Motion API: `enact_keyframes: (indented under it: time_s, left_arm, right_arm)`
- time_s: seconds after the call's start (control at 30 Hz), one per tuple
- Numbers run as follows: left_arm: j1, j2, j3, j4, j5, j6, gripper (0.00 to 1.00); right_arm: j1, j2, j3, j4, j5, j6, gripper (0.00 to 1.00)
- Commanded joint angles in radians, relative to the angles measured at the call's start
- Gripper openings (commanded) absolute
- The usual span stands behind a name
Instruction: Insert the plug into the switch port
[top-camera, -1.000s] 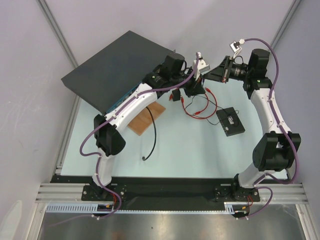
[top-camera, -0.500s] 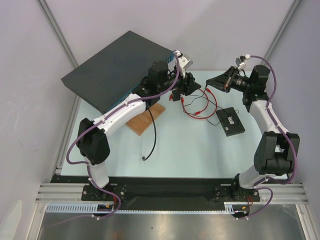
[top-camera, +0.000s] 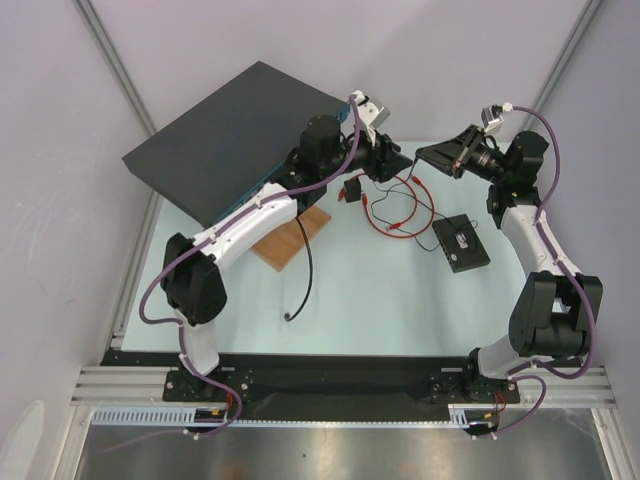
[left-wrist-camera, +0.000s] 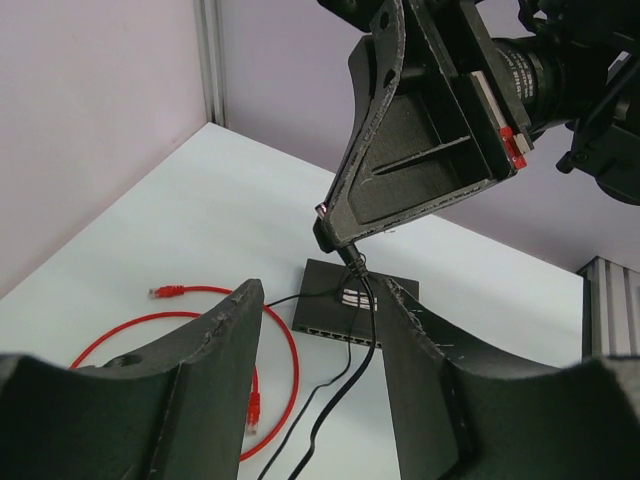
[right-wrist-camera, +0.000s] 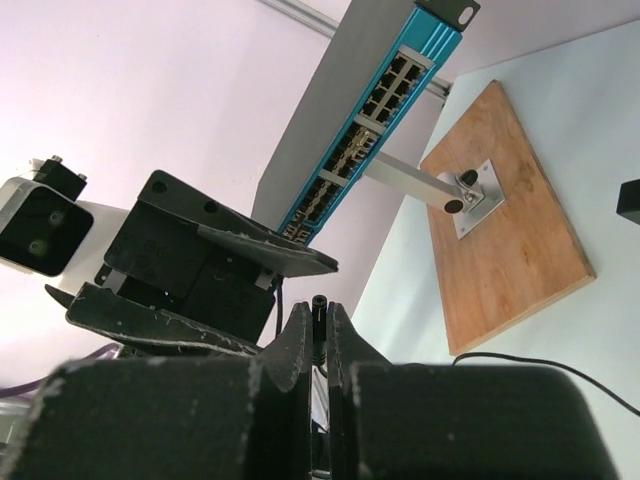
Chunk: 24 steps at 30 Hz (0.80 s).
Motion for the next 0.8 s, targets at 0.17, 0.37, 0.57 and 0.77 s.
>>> enact_keyframes:
  time_s: [0.17,0.37,0.57,0.77]
  left_arm:
    - [-0.014,0.017,0.058,0.030,0.056,-0.026,0.54]
    - [-0.017,0.041,0.081,0.021,0.070,-0.035,0.47]
    - [-0.019,0.064,0.101,0.002,0.067,-0.044,0.43]
    - [-0.019,0.066,0.101,-0.009,0.050,-0.047,0.37]
  right_arm:
    - [0.009,-0.029,0.001,0.039,0.014,-0.012,0.00]
    - [0.012,-0.026,0.008,0.039,0.006,-0.014,0.00]
    - [0.012,-0.028,0.015,0.040,0.001,-0.012,0.00]
    - [0.011,-0.025,0.020,0.047,0.001,-0.005,0.00]
